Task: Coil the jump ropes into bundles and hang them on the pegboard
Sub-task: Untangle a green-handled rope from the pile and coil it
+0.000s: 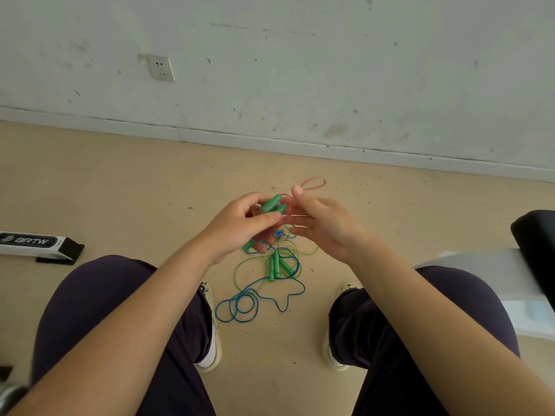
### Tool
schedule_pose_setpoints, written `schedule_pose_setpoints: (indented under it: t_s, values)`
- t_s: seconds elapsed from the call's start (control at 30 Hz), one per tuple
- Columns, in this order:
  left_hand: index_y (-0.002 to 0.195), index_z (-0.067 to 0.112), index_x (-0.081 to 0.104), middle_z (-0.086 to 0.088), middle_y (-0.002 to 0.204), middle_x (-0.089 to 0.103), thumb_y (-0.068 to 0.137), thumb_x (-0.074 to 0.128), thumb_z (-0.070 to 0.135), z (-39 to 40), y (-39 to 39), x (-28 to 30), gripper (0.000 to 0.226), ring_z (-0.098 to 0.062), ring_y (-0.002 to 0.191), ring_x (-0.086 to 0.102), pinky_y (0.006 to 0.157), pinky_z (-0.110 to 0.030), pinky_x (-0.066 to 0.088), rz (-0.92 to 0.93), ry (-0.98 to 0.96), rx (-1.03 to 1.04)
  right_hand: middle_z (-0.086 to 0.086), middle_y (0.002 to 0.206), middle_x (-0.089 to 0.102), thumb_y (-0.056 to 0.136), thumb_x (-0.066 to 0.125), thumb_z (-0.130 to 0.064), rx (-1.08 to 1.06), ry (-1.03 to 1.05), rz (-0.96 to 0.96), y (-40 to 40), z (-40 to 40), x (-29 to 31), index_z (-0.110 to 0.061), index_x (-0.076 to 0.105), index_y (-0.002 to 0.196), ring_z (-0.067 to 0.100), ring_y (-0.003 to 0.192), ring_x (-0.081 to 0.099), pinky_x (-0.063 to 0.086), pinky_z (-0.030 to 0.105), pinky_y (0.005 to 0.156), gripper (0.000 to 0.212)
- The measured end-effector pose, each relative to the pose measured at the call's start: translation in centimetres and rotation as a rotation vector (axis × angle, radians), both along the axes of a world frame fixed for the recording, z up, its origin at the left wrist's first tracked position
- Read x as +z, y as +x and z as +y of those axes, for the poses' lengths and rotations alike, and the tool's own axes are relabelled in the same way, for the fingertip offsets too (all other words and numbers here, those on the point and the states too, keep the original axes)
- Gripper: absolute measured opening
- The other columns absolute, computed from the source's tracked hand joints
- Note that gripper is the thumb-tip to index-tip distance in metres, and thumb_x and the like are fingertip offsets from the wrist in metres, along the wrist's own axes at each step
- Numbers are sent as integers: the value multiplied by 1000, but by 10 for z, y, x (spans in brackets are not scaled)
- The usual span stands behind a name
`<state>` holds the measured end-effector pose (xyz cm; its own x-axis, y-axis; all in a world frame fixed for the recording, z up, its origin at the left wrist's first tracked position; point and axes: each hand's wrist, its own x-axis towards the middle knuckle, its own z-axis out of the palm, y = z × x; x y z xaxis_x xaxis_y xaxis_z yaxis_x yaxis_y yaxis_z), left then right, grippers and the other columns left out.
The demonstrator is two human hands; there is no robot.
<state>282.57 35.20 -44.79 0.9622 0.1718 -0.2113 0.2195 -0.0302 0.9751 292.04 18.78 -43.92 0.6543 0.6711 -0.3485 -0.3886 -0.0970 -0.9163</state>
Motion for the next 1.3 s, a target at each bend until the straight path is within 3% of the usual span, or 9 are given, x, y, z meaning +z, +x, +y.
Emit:
schedule_pose_setpoints:
  t_s: [0.1,0.3,0.4,0.5,0.67,0.93,1.03,1.17,1.3]
  values:
    - [105,24,67,-3,83,74,95,66,31,-1,-1,-1,13,-26,68,73,53,-32,56,12,45,-23,2,83,72,94,63,-33,-74,-19,-104,-1,2,-1,-12,73,91,14,79,69,49,29,73,24]
    - [102,25,68,-10,81,75,98,61,34,3,1,-2,12,-25,55,66,40,-27,44,-43,75,-2,9,79,70,92,66,-15,-229,-22,-219,2,1,3,4,72,92,16,68,62,48,25,62,20]
    - [111,13,66,-13,79,73,100,59,27,6,6,-3,19,-25,49,61,37,-24,41,-33,-1,81,11,74,69,89,69,-14,-303,-6,-304,2,2,6,-4,75,86,19,65,61,51,29,64,12]
    - [107,7,65,-13,77,72,100,58,23,7,10,-3,19,-24,46,58,36,-23,38,17,-29,134,7,68,69,88,72,-14,-287,-42,-469,-1,3,7,-13,77,80,21,63,63,56,30,64,9]
    - [112,13,65,-16,85,73,99,60,26,9,7,0,19,-26,52,62,39,-23,41,-89,-133,-43,8,70,68,90,67,-10,-344,31,-308,12,-1,8,-1,72,84,17,60,62,54,24,58,11]
    - [106,15,65,-2,80,76,80,82,28,56,62,-8,33,-23,63,71,49,-28,53,111,28,49,11,69,67,90,70,-10,-304,-72,-267,63,33,-6,-5,67,78,17,52,63,55,28,54,13]
    - [106,16,64,-4,91,76,75,85,26,79,102,-47,39,-20,71,73,57,-30,57,203,16,100,11,68,66,91,68,-8,-348,-123,-181,95,42,-45,1,66,86,15,47,63,55,25,50,10]
    - [105,15,68,-9,88,77,75,87,25,84,148,-155,36,-17,65,71,59,-30,57,299,52,151,9,65,67,92,67,-9,-318,-332,-149,139,49,-142,1,68,88,15,46,61,54,25,49,11]
    - [106,18,72,-3,101,74,84,78,39,89,178,-268,32,-25,88,70,83,-37,57,390,359,165,8,67,69,95,64,-21,-182,-583,-230,184,67,-250,-9,70,79,18,51,61,50,28,51,20]
